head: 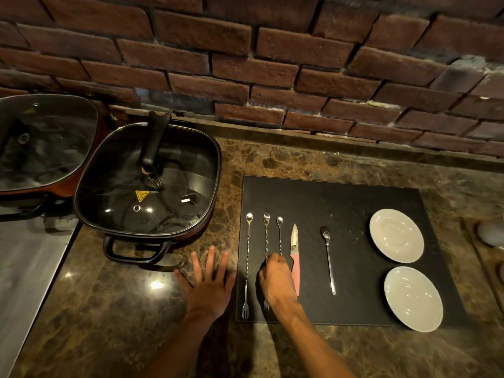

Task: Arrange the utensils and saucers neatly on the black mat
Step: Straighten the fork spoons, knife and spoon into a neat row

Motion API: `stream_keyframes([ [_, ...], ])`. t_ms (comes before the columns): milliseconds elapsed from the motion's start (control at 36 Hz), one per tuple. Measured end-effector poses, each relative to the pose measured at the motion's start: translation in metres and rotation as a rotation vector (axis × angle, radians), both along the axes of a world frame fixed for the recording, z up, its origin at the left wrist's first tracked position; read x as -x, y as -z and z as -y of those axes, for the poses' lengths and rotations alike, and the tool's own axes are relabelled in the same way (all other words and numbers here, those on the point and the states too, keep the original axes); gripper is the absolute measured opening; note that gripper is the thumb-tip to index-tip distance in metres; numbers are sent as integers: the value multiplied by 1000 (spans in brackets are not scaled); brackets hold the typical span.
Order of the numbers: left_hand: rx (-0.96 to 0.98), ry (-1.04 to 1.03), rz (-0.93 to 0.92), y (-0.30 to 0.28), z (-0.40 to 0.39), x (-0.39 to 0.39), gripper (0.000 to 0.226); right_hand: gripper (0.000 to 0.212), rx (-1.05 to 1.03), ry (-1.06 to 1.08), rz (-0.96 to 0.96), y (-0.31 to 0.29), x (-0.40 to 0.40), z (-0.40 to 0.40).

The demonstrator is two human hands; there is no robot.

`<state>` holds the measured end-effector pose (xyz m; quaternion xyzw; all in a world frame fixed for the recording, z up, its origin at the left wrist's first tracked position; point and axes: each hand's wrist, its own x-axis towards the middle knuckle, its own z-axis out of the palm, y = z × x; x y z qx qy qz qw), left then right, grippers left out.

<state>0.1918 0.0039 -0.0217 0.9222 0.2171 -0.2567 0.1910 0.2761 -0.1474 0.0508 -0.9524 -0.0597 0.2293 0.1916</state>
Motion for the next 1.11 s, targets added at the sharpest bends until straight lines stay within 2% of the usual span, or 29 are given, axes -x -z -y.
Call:
stream_keyframes([
  [111,9,0,9,-1,0,0,58,21,0,36,32,-3,-4,8],
  [222,3,3,14,-1,0,0,58,23,33,68,69,-3,-5,17],
  [500,5,-8,37,1,0,2,61,22,20,158,3,-1,-10,23],
  [583,8,-16,51,5,0,2,60,30,56,110,28,0,-12,27],
  [722,12,-20,63,7,0,2,65,22,31,159,11,2,-19,34],
  [1111,4,-32,88,13,-1,4,61,24,92,91,50,4,-28,40],
])
